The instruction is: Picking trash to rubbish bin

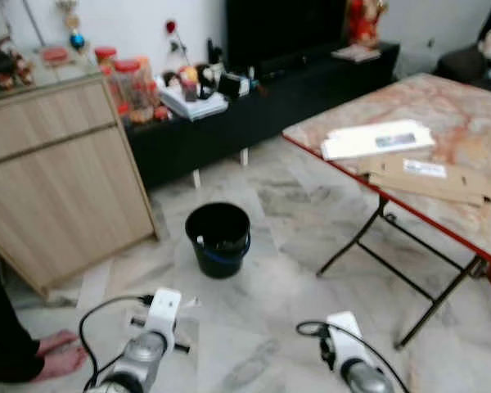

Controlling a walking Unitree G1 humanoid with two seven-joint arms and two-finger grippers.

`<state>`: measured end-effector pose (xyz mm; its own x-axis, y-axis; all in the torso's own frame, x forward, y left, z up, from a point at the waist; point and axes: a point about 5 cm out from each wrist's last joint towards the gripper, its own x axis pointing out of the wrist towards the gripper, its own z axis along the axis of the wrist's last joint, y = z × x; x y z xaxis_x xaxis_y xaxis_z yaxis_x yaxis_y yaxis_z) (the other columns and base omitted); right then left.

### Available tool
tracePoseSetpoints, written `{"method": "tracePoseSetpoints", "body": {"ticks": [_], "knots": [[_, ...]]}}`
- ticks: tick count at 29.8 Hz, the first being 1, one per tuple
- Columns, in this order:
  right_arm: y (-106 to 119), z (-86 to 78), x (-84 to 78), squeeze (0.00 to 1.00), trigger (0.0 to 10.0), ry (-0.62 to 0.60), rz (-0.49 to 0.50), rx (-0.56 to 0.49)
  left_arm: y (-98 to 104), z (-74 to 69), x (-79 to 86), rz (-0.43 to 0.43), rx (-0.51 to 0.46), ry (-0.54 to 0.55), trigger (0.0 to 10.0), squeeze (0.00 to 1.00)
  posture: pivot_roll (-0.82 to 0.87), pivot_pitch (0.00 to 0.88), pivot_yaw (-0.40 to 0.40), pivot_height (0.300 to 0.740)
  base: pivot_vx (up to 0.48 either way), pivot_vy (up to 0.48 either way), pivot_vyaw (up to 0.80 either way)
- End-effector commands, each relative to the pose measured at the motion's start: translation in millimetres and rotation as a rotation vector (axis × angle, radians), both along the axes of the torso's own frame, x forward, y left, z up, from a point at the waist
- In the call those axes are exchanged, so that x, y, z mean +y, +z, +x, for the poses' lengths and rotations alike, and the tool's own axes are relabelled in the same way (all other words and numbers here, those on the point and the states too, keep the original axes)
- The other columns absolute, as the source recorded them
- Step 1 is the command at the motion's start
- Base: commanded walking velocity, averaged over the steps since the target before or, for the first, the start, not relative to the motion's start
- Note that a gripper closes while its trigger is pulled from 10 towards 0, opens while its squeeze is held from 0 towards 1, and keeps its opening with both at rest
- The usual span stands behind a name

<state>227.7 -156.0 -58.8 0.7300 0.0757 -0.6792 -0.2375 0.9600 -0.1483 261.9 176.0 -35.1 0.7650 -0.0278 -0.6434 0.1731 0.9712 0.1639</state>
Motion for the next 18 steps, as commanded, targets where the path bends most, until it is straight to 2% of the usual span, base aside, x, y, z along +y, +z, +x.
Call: {"method": "tracePoseSetpoints", "body": {"ticks": [1,5,8,16,18], "knots": [[4,3.8,-15.5,0.00,10.0,-0.045,0.003,-0.018,5,7.7,-13.6,0.003,-0.010,-0.054,10.0,0.00,0.11,0.000,0.009,0.740,0.319,0.000,0.00],[7,8.9,-18.9,0.00,10.0,-0.056,0.009,-0.025,6,10.3,-18.7,-0.005,-0.011,-0.070,10.0,0.00,0.13,0.000,-0.008,0.740,0.318,0.000,0.00],[11,14.3,-11.5,0.00,10.0,-0.035,0.039,-0.052,6,10.7,-22.1,-0.017,0.002,-0.097,10.0,0.00,0.13,0.000,-0.024,0.740,0.329,0.000,0.00],[10,12.3,-11.5,0.00,10.0,-0.053,0.057,-0.045,7,12.0,-24.0,-0.005,-0.004,-0.106,10.0,0.00,0.13,0.000,-0.027,0.740,0.355,0.000,-0.10],[8,10.3,-15.6,0.00,10.0,-0.061,0.025,-0.038,7,11.4,-23.0,-0.003,-0.002,-0.101,10.0,0.00,0.13,0.000,-0.024,0.740,0.358,0.000,0.00]]}}
